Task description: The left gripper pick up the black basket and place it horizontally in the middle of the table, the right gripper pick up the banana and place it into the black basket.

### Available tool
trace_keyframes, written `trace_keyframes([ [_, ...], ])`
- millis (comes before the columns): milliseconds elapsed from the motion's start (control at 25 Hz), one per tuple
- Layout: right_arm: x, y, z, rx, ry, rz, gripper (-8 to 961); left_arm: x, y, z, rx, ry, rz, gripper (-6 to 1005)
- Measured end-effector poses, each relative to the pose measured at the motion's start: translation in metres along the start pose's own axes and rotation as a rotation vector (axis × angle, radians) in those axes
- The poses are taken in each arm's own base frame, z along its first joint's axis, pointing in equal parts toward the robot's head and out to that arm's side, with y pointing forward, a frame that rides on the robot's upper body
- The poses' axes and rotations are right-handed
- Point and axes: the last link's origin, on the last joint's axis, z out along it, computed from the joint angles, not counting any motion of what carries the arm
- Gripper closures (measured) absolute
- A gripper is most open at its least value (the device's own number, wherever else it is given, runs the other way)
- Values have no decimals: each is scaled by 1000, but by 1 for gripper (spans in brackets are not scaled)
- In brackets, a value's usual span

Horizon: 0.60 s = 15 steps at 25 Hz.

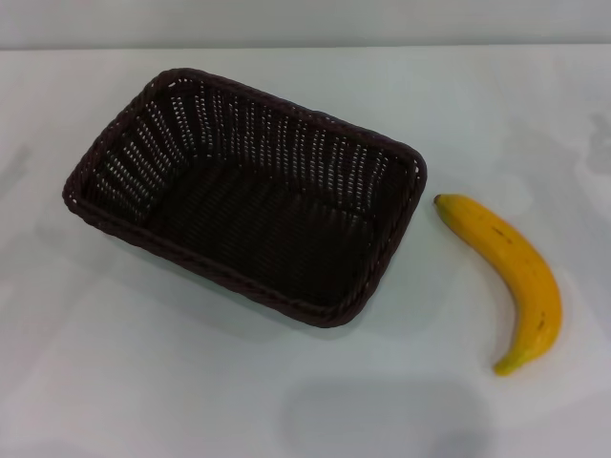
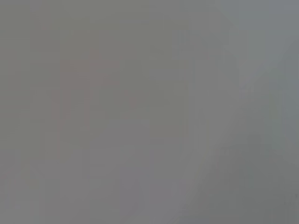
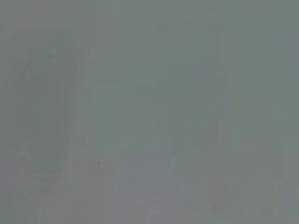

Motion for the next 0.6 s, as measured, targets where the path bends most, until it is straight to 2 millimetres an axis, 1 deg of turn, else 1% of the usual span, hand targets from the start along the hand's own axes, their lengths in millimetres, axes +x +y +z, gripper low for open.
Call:
trace_keyframes([
  [200,1,0,-1,3,2,3,953,0,-1,-1,4,1,19,108],
  [280,1,-4,-2,25,2,10,952,0,-1,-2,7,4,23,108],
  [480,1,-27,-11,125,-4,38,951,0,-2,-5,12,3,26,109],
  [600,-1,-39,-16,152,-16,27,950,-2,-4,-12,27,6,32,109],
])
